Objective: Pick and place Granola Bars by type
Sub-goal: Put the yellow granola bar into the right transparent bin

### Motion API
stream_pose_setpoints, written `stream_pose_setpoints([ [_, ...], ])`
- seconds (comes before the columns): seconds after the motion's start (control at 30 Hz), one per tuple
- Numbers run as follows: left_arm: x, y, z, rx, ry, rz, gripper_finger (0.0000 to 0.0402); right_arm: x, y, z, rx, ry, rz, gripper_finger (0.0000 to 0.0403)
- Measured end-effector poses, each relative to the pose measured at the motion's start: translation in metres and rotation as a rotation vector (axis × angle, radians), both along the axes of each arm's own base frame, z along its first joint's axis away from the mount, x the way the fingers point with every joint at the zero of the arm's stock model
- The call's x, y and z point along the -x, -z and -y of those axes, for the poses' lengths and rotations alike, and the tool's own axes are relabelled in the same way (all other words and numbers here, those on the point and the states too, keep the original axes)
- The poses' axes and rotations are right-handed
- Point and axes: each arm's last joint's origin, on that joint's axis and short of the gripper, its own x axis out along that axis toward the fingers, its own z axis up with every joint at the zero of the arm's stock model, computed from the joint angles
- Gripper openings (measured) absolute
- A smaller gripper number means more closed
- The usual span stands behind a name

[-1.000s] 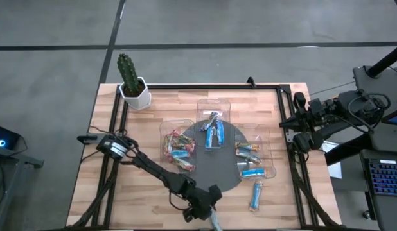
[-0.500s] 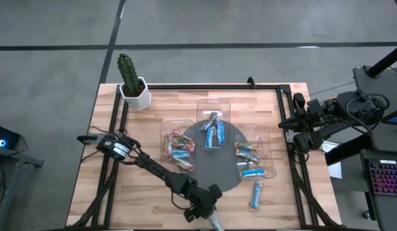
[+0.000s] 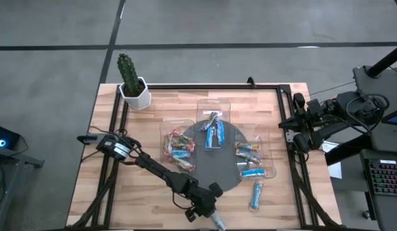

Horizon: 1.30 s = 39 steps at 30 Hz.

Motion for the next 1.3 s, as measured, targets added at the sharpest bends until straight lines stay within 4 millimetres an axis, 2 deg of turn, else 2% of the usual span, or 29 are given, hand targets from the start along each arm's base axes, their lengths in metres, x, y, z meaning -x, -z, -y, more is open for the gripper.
stream_pose_setpoints([
  [0.2, 0.0, 0.0, -0.001, 0.006, -0.006, -0.013, 0.01, 0.0, 0.0, 0.0, 0.0, 0.0, 0.0, 0.0008],
  [0.37, -0.003, -0.006, -0.002, 0.016, -0.02, -0.019, 0.0088, 0.0, 0.0, 0.0, 0.001, -0.001, 0.001, 0.0008],
  [0.53, -0.011, -0.025, -0.007, 0.01, -0.062, 0.028, 0.0087, 0.0, 0.0, 0.0, 0.003, -0.002, 0.0, 0.0008],
  [0.77, -0.023, -0.056, -0.014, -0.006, -0.087, -0.004, 0.0087, 0.0, 0.0, 0.0, 0.004, -0.002, -0.001, 0.0008],
  [0.9, -0.029, -0.08, -0.022, -0.045, -0.124, 0.003, 0.0087, 0.0, 0.0, 0.0, 0.005, -0.002, -0.003, 0.0008],
  [1.0, -0.037, -0.106, -0.032, -0.057, -0.174, 0.047, 0.0087, 0.0, 0.0, 0.0, 0.005, -0.003, -0.003, 0.0009],
  [1.3, -0.052, -0.192, -0.081, -0.074, -0.352, 0.17, 0.0087, 0.001, 0.0, 0.0, 0.002, -0.004, 0.002, 0.0008],
])
